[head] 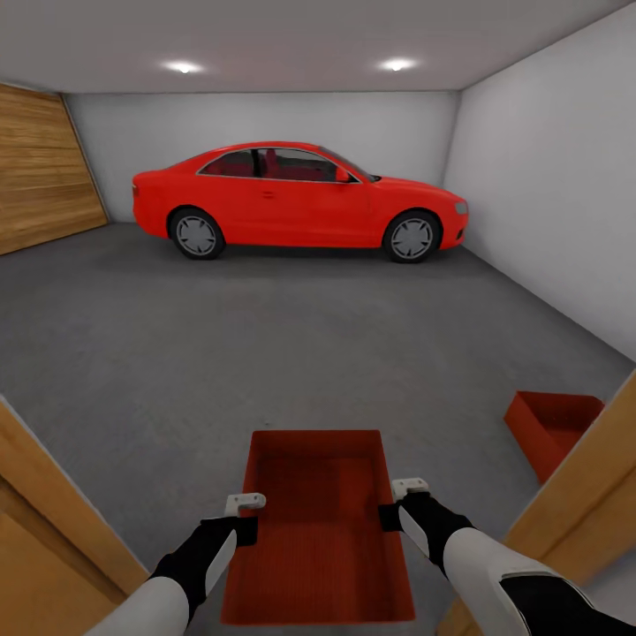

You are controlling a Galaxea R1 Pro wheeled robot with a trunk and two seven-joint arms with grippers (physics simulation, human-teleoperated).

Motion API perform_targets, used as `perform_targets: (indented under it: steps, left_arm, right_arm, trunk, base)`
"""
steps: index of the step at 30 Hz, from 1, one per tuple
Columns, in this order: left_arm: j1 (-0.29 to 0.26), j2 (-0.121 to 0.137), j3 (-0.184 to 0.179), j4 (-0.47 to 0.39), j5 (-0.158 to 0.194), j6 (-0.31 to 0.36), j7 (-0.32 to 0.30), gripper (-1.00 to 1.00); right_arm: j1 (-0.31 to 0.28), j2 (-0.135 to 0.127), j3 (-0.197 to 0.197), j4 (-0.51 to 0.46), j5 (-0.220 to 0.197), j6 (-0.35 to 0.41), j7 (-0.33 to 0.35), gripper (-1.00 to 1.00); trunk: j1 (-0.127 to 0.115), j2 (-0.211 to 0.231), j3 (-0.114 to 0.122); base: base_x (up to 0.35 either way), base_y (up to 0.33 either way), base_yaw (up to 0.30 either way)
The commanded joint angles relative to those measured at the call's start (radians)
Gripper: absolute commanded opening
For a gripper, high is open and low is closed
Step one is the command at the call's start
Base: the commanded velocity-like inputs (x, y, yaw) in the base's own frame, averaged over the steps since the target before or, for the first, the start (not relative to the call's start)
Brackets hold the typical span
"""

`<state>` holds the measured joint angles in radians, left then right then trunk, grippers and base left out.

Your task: Move the two storage containers from the living room to the garage. In the garage, place one container on the floor and stack the other container on top of it (either order is fine).

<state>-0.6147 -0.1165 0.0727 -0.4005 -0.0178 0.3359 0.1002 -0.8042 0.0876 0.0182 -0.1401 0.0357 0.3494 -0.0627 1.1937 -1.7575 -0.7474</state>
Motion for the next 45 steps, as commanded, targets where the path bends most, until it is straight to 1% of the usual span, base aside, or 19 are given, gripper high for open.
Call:
perform_targets:
  steps: [1, 14, 17, 45]
  left_arm:
    - [0.001, 0.012, -0.018, 0.002, 0.029, 0.015, -0.005, -1.00]
    - [0.000, 0.012, -0.018, 0.002, 0.029, 0.015, -0.005, -1.00]
    - [0.000, 0.012, -0.017, 0.002, 0.029, 0.015, -0.005, -1.00]
    - [0.000, 0.012, -0.017, 0.002, 0.029, 0.015, -0.005, -1.00]
  right_arm:
    - [-0.001, 0.000, 0.058, -0.005, -0.020, 0.005, 0.004, -1.00]
    - [-0.001, 0.000, 0.058, -0.005, -0.020, 0.005, 0.004, -1.00]
    - [-0.001, 0.000, 0.058, -0.005, -0.020, 0.005, 0.004, -1.00]
    - [-0.001, 0.000, 0.058, -0.005, -0.020, 0.005, 0.004, -1.00]
  trunk:
    - [0.000, 0.000, -0.001]
    - [0.000, 0.000, -0.001]
    - [0.000, 0.000, -0.001]
    - [0.000, 0.000, -0.001]
  base:
    - [0.048, 0.106, 0.000]
    - [0.016, 0.045, 0.000]
    - [0.170, 0.002, 0.000]
    - [0.330, 0.000, 0.000]
